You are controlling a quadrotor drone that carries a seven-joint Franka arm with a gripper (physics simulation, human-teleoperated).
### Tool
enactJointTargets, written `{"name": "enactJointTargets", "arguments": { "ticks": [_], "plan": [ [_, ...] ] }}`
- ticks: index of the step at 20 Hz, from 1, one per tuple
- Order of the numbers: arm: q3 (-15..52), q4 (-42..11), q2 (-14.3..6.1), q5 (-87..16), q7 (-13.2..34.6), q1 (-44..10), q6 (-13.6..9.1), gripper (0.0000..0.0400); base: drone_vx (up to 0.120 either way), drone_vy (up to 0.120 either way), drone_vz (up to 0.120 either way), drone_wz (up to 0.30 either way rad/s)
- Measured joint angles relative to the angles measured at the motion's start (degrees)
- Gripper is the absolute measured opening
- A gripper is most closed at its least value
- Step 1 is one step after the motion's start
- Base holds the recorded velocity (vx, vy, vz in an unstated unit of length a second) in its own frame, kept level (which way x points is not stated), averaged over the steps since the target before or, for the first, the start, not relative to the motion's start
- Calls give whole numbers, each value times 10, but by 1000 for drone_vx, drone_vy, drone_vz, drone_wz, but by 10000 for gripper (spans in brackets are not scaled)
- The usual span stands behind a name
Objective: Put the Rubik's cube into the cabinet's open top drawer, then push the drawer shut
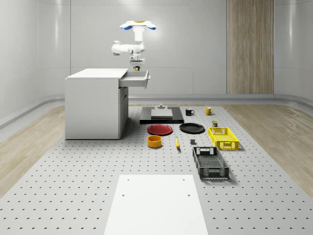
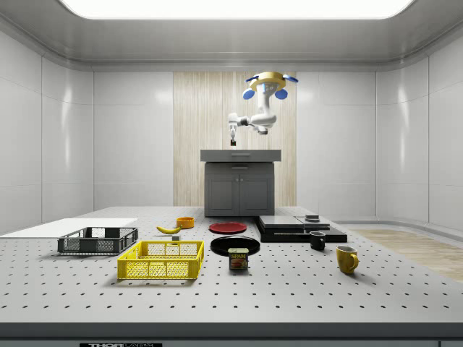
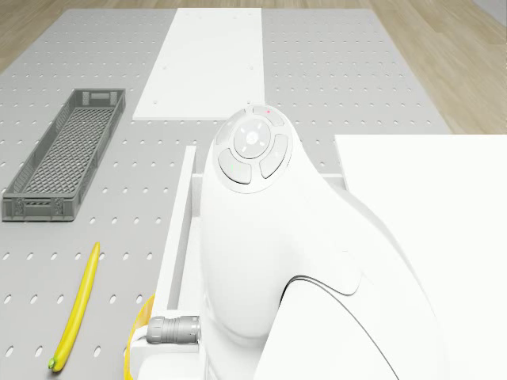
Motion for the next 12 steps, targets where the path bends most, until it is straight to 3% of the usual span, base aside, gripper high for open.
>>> {"name": "enactJointTargets", "arguments": {
  "ticks": [12],
  "plan": [
    [-91,11,-2,-87,3,-11,27,325,0,-3,0,0]
  ]
}}
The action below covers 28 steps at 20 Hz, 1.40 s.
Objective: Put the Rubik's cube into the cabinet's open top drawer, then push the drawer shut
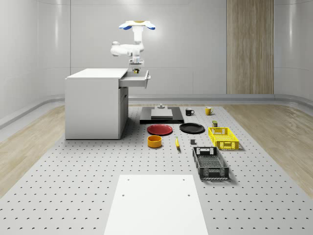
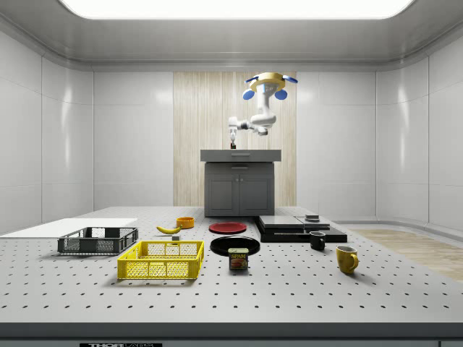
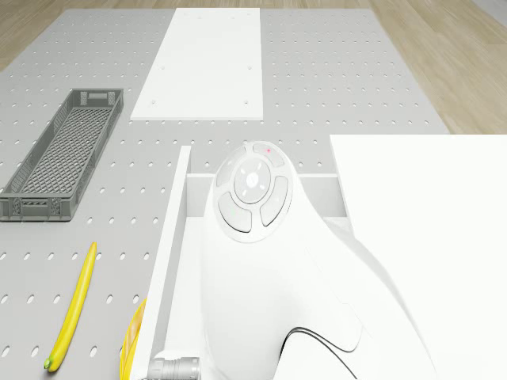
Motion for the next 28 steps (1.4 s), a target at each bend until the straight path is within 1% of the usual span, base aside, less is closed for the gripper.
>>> {"name": "enactJointTargets", "arguments": {
  "ticks": [7,14,15,16,19,22,24,28],
  "plan": [
    [-68,17,4,-65,2,-13,19,325,0,0,0,0],
    [-127,38,14,-121,3,-27,35,325,0,0,0,0],
    [-132,41,16,-127,3,-29,36,331,0,0,0,0],
    [-138,43,17,-132,3,-30,37,346,0,0,0,0],
    [-140,44,21,-136,2,-29,34,375,0,0,0,0],
    [-127,37,24,-125,0,-23,26,388,0,0,13,0],
    [-116,32,25,-115,-1,-18,19,393,0,0,120,0],
    [-101,26,28,-103,-3,-13,10,397,-110,110,120,0]
  ]
}}
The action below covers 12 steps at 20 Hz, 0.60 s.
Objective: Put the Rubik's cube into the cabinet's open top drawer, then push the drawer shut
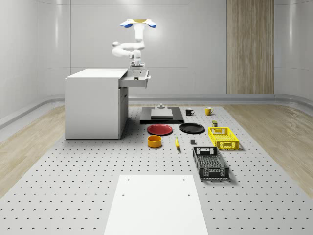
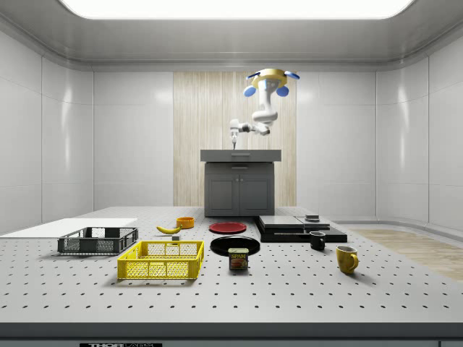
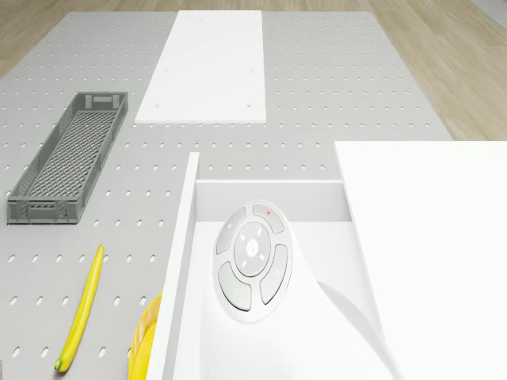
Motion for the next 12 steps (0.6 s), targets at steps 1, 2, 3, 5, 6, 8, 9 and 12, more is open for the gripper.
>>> {"name": "enactJointTargets", "arguments": {
  "ticks": [1,2,3,5,6,8,9,12],
  "plan": [
    [2,-1,1,2,0,1,-2,398,-120,120,120,0],
    [4,-2,1,3,-1,2,-3,398,-120,120,120,0],
    [5,-2,2,4,-1,2,-4,399,-120,120,120,0],
    [7,-3,3,6,-1,3,-6,399,-120,120,120,0],
    [8,-3,4,6,-1,4,-7,399,-120,120,80,0],
    [9,-4,5,7,-2,5,-9,400,-20,120,0,0],
    [9,-4,6,7,-2,5,-10,400,0,120,0,0],
    [10,-4,7,7,-3,6,-11,400,0,120,0,0]
  ]
}}
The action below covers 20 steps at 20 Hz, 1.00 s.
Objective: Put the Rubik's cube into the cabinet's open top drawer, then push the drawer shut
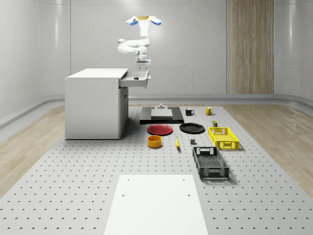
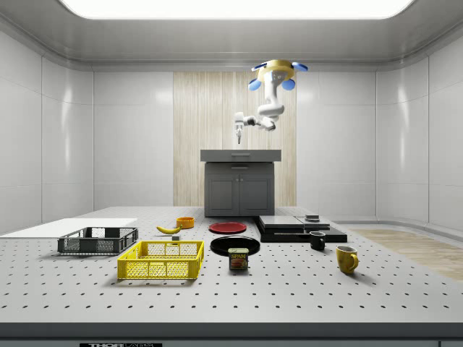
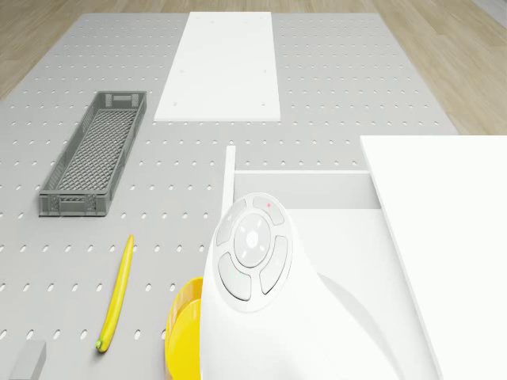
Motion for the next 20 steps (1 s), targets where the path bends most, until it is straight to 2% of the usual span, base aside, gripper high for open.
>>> {"name": "enactJointTargets", "arguments": {
  "ticks": [20],
  "plan": [
    [-1,-1,9,-3,-3,4,-9,400,0,120,0,0]
  ]
}}
